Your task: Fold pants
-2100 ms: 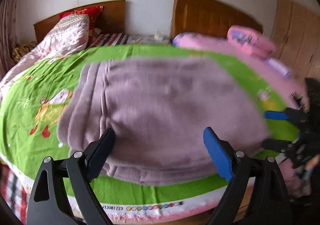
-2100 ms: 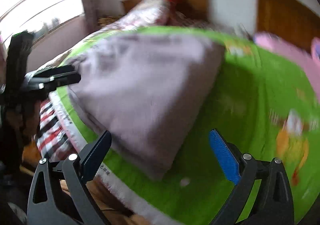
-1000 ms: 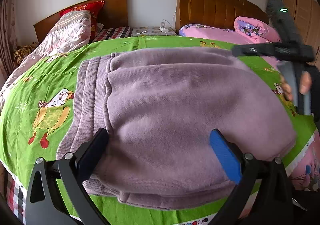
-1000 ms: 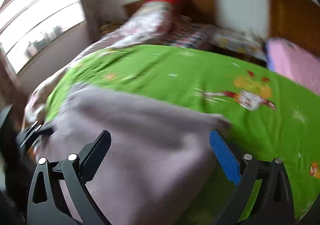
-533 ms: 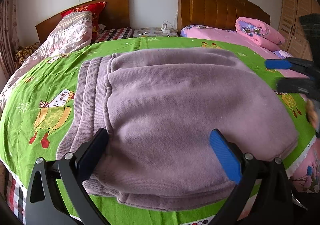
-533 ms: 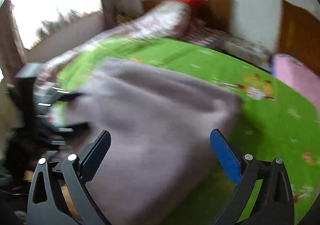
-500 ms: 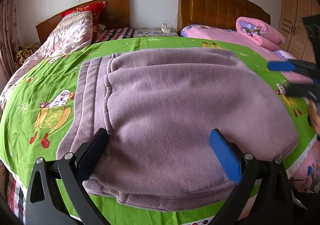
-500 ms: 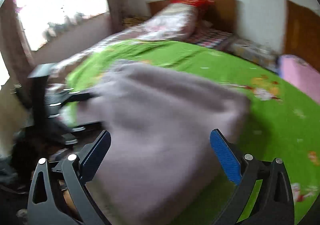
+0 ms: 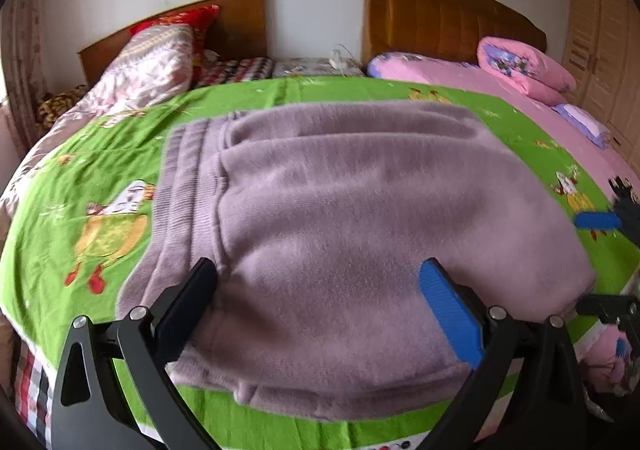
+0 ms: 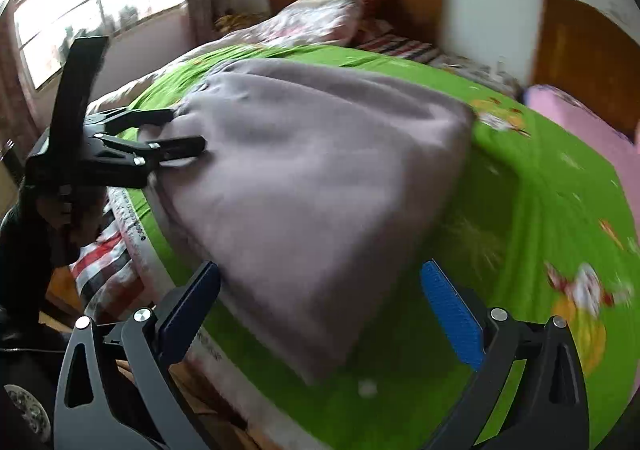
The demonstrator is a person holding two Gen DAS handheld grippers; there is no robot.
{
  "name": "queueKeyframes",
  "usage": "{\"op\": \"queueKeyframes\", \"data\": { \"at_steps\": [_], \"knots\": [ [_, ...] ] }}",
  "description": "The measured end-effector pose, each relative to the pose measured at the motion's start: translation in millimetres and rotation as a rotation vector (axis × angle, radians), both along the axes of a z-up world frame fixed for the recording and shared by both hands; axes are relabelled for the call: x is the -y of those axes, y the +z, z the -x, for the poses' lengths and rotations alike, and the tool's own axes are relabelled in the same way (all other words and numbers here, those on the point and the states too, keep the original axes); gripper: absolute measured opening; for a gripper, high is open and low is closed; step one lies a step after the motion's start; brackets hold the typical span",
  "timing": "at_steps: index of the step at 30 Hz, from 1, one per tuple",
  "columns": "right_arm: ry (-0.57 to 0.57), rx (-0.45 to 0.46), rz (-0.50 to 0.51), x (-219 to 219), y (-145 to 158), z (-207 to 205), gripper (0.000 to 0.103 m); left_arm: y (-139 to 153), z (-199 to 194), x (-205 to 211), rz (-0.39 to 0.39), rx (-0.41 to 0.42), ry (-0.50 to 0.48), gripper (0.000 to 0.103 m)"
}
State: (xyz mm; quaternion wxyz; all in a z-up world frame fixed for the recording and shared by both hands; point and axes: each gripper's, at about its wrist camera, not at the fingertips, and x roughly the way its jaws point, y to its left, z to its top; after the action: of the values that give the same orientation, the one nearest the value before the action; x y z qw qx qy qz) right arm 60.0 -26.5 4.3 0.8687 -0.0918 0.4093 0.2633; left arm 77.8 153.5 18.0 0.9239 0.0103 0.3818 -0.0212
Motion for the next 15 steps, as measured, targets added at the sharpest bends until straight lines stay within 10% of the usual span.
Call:
{"op": "queueKeyframes", "data": {
  "at_steps": [9, 15],
  "knots": [
    [-0.200, 0.278, -0.169, 31, 20, 89, 0.098, 43, 72, 37, -0.158, 0.245, 0.203, 0.102],
    [-0.202, 0.405, -0.151, 20, 19, 118, 0.098, 44, 108, 59, -0.097, 0.328, 0.216, 0.102]
  ]
}}
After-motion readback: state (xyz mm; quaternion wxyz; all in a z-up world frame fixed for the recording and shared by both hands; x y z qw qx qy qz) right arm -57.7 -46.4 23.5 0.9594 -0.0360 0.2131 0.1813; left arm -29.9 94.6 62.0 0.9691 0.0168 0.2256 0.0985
